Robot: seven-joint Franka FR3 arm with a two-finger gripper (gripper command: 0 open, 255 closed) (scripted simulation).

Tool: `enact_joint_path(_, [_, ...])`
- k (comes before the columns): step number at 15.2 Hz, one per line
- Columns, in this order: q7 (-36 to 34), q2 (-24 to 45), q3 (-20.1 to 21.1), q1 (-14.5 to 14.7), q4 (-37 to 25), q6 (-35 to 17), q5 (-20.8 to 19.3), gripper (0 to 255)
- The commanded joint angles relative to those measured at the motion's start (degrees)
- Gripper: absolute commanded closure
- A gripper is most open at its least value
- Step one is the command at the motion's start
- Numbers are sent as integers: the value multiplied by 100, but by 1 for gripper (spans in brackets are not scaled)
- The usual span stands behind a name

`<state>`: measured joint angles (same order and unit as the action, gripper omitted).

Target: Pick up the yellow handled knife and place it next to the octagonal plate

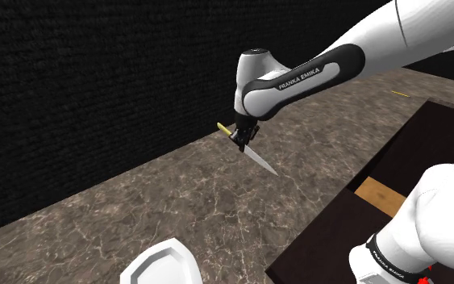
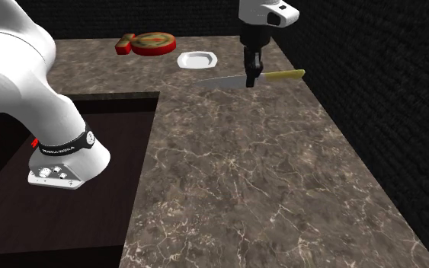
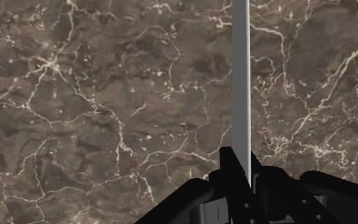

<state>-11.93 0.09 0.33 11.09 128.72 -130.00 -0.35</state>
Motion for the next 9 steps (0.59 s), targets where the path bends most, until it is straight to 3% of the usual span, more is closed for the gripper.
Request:
enact_joint_path(1, [-280, 138, 133, 133, -210, 74, -10, 255])
enact_joint_path(9, [-1343, 905, 576, 682, -1216, 327, -148, 255])
